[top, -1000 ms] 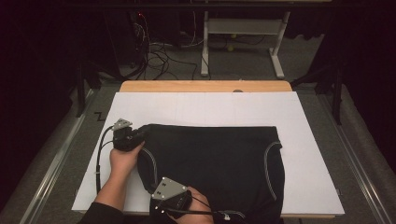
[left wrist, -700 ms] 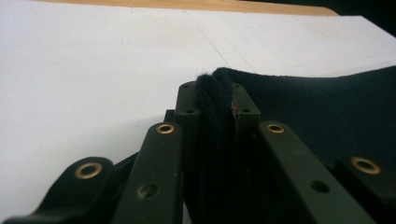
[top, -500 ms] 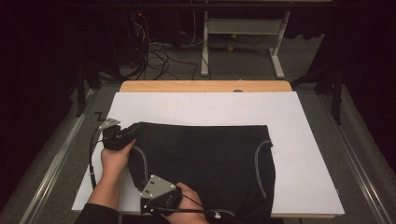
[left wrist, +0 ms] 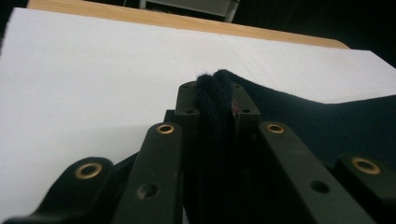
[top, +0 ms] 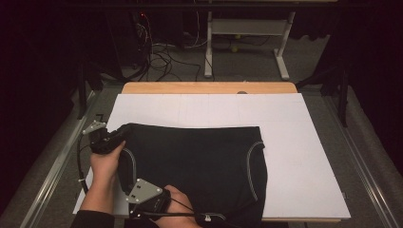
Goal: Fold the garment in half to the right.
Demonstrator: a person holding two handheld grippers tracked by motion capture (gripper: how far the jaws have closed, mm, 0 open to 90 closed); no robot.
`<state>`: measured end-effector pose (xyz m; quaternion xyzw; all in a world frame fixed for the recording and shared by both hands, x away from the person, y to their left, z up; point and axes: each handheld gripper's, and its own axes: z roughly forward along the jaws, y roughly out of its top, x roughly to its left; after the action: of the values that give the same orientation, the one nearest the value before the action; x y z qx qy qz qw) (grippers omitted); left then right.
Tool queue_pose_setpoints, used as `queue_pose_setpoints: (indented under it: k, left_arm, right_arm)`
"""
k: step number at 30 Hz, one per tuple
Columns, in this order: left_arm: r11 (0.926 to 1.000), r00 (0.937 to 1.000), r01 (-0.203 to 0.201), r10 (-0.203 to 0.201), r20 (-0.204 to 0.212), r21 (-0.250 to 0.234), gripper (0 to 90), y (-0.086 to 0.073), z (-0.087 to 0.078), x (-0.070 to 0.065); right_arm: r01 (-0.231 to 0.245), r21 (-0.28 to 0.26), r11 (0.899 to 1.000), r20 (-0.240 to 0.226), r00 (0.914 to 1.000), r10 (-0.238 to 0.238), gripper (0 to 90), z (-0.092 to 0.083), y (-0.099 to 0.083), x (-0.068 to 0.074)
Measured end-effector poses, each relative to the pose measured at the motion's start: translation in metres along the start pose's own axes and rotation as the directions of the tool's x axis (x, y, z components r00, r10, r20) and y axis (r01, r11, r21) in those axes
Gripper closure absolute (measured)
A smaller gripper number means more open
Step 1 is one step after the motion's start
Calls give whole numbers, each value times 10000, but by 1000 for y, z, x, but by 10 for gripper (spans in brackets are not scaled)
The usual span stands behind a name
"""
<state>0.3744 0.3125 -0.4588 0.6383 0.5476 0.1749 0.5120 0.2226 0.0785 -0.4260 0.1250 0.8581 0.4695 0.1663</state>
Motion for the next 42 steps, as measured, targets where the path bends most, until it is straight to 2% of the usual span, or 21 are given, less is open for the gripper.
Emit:
queue_pose_setpoints:
  k: [4,9,12,14,19,26,30,42]
  left_arm:
    - [9998,9999,157,-157,-46,-136,744,0,-5,3]
    - [10000,9999,-13,15,-163,91,744,-1,-1,-2]
    - [9999,9999,-63,64,-120,135,744,-1,0,-5]
    - [10000,10000,13,-13,54,40,744,0,-2,-8]
    - [9999,9998,-164,164,151,-15,743,6,-8,-19]
    - [9999,9995,-142,141,276,32,743,7,-8,-40]
    - [9991,9996,-158,148,250,398,743,9,2,-53]
    - [9963,9979,-628,618,188,587,743,21,31,-101]
  right_arm:
    - [-31,-133,9999,-184,9998,28,795,4,3,2]
    - [-68,-146,9999,-189,9998,65,794,3,1,0]
    - [-143,-208,9997,-158,9998,140,794,-2,0,-3]
    - [-125,-264,9996,-163,9998,121,794,-7,-1,-5]
    - [-239,-561,9981,-149,9996,231,793,-22,-3,-9]
    - [-306,-884,9956,-186,9994,290,793,-48,-14,-18]
    - [-322,-1003,9944,-52,9995,318,792,-64,-24,-26]
    - [-851,-1317,9876,575,9940,933,793,-103,-58,-48]
